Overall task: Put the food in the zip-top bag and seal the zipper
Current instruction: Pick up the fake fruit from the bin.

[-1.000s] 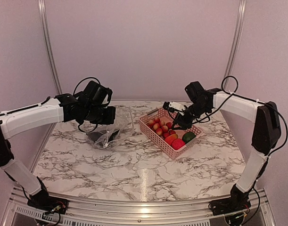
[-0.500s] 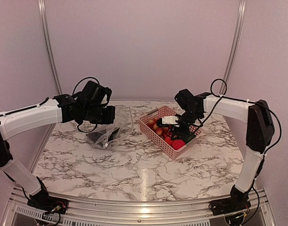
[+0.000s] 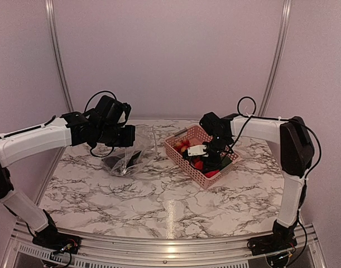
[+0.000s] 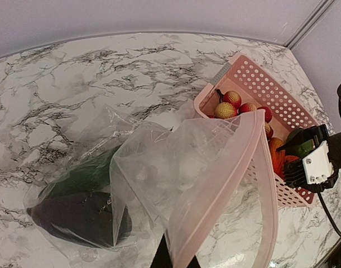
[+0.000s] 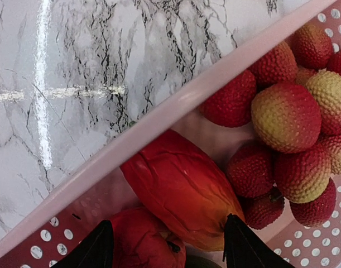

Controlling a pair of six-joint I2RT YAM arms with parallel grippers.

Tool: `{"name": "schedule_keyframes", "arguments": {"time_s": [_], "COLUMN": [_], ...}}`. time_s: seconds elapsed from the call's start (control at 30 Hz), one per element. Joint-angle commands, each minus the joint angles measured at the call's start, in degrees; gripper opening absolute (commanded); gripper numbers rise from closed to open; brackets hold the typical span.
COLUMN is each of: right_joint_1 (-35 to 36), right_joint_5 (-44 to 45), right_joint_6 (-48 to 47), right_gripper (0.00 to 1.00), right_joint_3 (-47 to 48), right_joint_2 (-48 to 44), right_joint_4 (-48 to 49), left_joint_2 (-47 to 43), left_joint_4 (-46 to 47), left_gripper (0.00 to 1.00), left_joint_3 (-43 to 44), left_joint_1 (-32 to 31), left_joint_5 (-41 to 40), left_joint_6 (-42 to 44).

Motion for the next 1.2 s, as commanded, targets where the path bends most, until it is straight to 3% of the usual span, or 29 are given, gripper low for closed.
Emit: {"name": "schedule_keyframes", "arguments": {"time_s": [0.0,0.53,0.83,1.17], "right_joint_1": [0.6,1.0,0.7,-0.8], "right_joint_5": [1.9,7.8,9.3,8.6], "right_joint_6": [-0.3,1.8,1.5,1.8], "right_gripper": [0.65,0.66,0.39,0.28], "right_joint_3": [2.7,3.9,3.8,3.4], "right_joint_2": [2.9,5.4,2.5,-2.4], "right_joint_4": [-0.9,4.4,7.2,6.9], "left_joint_2": [-2.1,-2.4,-2.4,-2.0], "left_joint_4": [0.5,1.3,2.0,2.7], "left_gripper": [0.0,0.0,0.0,0.0], "left_joint_3": [-1.0,-1.6,-1.8,-1.8], "left_joint_1": [0.2,0.2,0.1,0.1], "left_joint_5": [-0.9,-0.5,0.1,0.1], "left_joint_6": [0.2,0.0,-0.4,-0.6]}}
